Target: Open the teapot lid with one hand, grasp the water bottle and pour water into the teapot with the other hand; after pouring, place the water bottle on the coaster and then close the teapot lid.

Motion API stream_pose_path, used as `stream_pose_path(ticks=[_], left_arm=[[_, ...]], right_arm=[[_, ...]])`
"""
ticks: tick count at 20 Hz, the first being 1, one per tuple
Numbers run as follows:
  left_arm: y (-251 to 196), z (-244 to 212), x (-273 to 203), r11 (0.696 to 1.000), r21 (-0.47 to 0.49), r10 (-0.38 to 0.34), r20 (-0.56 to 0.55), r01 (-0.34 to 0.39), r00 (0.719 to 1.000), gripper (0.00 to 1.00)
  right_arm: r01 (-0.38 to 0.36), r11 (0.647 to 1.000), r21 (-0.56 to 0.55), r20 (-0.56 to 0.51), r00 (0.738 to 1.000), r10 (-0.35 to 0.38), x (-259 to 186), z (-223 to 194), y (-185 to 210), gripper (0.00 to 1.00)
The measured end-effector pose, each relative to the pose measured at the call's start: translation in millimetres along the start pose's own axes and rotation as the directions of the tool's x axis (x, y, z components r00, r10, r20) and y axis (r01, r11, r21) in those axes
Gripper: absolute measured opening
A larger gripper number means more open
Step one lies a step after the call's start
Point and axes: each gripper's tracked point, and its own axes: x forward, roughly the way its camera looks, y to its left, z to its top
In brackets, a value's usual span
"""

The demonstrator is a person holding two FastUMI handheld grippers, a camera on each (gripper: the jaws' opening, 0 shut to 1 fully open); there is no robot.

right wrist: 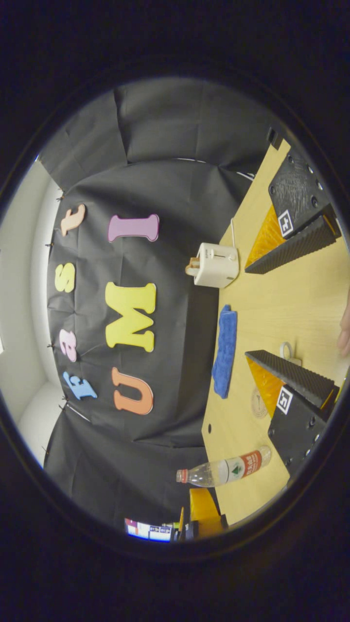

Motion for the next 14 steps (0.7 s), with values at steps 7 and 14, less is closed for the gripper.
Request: stream_pose_path(ticks=[7,14], left_arm=[[12,-3,3,1.0,-0.011,0.016,-0.009,-0.016,1.0,0.99],[25,-4,6,0.999,-0.007,0.037,-0.006,-0.037,0.999,0.99]], right_arm=[[-0.038,0.999,0.009,-0.014,0.999,0.038,14,-9,14,0.97],[-0.1,0.995,0.008,-0.024,0.995,0.101,30,-15,42,0.95]])
